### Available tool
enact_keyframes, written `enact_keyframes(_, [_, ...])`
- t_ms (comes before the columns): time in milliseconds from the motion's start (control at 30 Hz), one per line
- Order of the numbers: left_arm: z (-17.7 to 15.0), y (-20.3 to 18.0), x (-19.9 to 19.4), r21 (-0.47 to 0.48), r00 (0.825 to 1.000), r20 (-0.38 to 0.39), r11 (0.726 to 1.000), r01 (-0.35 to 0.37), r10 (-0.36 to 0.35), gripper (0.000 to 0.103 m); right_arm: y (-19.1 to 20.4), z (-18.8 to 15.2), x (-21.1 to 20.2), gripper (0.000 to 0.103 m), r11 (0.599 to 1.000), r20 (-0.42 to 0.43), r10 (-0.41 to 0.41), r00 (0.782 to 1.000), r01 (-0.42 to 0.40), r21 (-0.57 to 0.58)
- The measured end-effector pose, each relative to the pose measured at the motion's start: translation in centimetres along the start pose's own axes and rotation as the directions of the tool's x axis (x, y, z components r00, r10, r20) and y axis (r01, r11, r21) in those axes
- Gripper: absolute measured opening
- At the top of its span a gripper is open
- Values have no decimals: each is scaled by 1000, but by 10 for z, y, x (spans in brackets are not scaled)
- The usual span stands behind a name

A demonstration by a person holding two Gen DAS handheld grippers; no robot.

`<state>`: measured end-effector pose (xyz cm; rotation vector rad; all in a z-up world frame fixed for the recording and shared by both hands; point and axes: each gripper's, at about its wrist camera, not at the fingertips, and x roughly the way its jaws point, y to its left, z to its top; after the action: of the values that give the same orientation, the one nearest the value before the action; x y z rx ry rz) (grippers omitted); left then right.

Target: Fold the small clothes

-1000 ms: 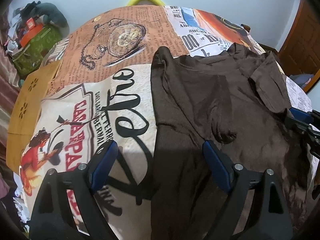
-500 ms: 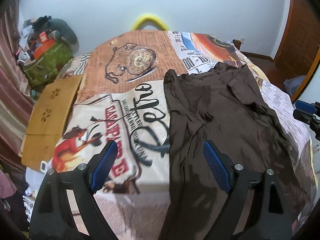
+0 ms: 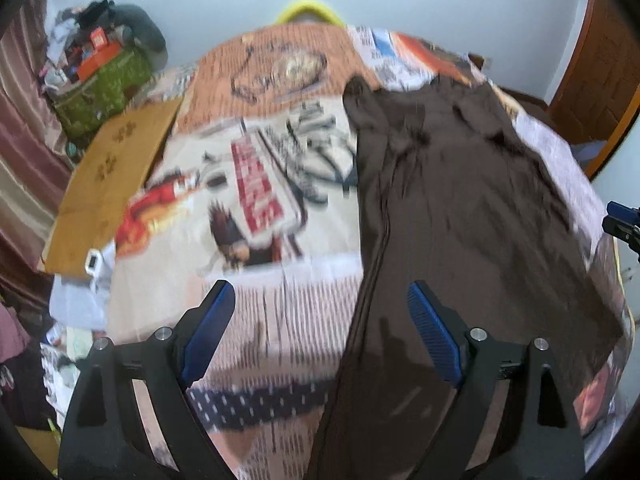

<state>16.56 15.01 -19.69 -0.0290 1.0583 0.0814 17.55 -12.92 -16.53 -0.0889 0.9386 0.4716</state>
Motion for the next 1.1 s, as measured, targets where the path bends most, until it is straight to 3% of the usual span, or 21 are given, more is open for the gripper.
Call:
enact_keyframes(200, [-34, -3, 15, -12, 997, -72, 999, 31, -32, 88, -16, -37, 17, 60, 999, -105, 3, 995, 2, 47])
enact_keyframes(267, [-39, -3, 21, -33, 994, -93, 998, 47, -50, 83, -18, -48, 23, 60, 998, -139, 25, 990, -16, 61])
enact_keyframes(467, [-45, -13, 29, -74, 984, -107, 988, 132, -139, 41, -15, -70, 34, 57, 997, -160, 43, 986, -33, 68])
enact_keyframes(533, [-44, -16, 29, -83, 982, -110, 986, 143, -152, 22, -13, -71, 33, 49, 997, -146, 49, 988, -39, 68])
enact_keyframes(600, [-43, -20, 29, -70, 981, -115, 986, 150, -157, 9, -12, -69, 35, 29, 996, -140, 60, 988, -51, 69])
enact_keyframes(700, [-39, -29, 27, -29, 984, -114, 991, 133, -136, 5, -8, -67, 39, 8, 998, -140, 53, 989, -48, 43])
enact_keyframes(867, [-28, -40, 31, 11, 987, -107, 992, 122, -120, 5, -6, -62, 42, 5, 1000, -128, 22, 992, -23, -8])
enact_keyframes(1100, [2, -38, 40, -18, 990, -63, 992, 127, -128, 5, -33, -46, 41, 4, 999, -92, -4, 996, 8, 48])
